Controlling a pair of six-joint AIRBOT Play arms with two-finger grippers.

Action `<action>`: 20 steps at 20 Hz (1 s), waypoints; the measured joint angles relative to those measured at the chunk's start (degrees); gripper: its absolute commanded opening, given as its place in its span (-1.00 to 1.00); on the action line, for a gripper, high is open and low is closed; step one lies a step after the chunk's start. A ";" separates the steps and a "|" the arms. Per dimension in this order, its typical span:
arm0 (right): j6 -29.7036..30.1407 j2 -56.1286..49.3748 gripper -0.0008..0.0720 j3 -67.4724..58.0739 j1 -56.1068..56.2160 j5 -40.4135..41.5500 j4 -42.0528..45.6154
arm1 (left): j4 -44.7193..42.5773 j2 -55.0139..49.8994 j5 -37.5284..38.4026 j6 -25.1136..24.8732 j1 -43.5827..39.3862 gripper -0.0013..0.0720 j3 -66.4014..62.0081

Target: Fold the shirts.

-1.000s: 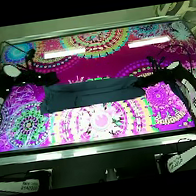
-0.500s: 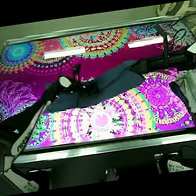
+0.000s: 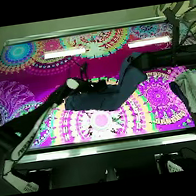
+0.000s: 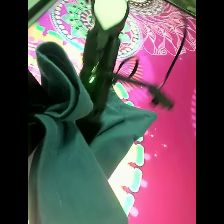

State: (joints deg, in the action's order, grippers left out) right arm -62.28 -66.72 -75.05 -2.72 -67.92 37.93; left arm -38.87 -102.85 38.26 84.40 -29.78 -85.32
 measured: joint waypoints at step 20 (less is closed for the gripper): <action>17.86 -27.71 0.95 -0.07 19.74 21.22 -22.12 | -24.52 38.64 16.04 -1.97 33.35 -0.90 1.22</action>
State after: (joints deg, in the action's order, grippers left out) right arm -44.42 -94.43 -75.11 17.02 -46.70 15.81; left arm -63.40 -64.20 54.30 82.43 3.57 -84.09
